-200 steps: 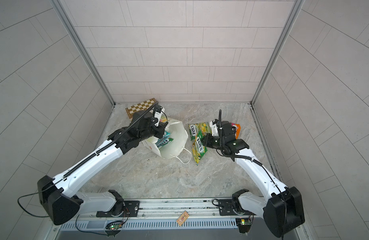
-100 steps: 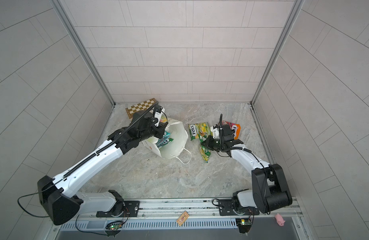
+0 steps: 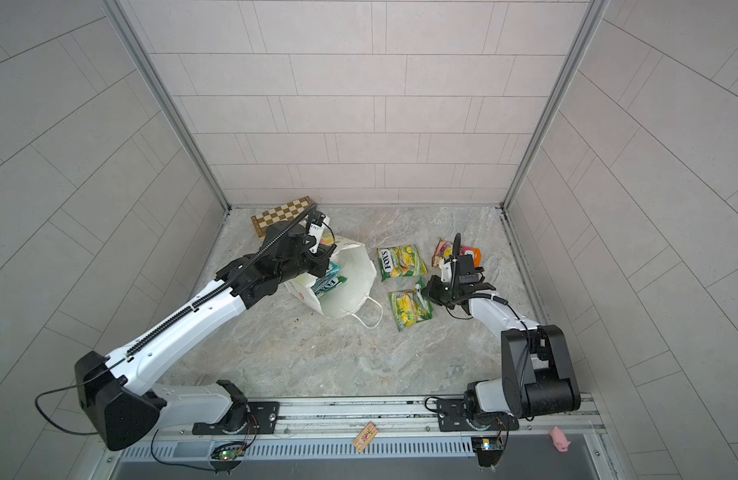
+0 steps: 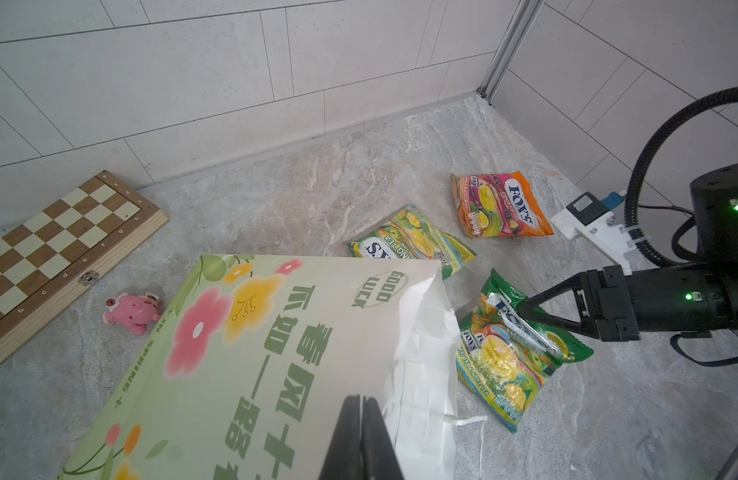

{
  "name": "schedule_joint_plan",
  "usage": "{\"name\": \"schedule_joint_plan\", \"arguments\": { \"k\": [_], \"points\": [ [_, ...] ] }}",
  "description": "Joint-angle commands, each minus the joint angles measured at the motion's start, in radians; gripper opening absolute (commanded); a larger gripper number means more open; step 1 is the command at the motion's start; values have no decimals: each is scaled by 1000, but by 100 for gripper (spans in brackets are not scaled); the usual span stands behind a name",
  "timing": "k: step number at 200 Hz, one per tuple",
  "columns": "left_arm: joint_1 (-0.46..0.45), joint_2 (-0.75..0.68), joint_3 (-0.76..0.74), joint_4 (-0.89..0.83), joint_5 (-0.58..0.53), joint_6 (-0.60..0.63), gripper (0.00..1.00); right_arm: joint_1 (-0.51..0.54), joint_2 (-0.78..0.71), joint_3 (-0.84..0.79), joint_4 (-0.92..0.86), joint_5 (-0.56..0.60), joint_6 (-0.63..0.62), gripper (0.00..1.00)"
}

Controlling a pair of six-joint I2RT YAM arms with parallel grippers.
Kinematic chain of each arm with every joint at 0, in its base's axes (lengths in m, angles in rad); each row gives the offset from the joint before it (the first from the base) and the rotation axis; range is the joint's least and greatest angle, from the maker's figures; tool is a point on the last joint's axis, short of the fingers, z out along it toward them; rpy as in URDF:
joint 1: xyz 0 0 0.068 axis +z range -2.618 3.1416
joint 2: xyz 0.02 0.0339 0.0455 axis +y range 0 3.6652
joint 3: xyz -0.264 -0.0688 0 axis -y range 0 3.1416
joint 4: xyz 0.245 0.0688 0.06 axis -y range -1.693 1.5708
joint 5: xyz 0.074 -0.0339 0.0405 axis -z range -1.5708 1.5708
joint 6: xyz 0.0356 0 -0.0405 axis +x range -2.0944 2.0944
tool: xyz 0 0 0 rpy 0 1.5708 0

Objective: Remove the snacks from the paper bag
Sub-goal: 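Lower the green packet onto the floor beside the others and open the right gripper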

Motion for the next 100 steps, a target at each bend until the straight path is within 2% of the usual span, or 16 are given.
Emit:
{"name": "schedule_joint_plan", "arguments": {
  "k": [1,32,56,62,85,100],
  "points": [
    [1,-15,-4,-10,-9,1,0,-4,-13,-14,-21,59,3,0],
    [1,-15,-4,-10,-6,0,0,-3,21,-48,99,5,80,0],
    [1,-15,-4,-10,-4,0,0,6,30,-60,159,19,126,0],
    [2,-17,-4,-12,-2,1,0,9,25,-55,147,34,121,5],
    [1,-19,-5,-11,6,6,0,17,-44,-23,27,149,66,33],
    [1,-22,-5,-12,18,11,0,22,-119,-7,-37,230,34,41]
  ]
}}
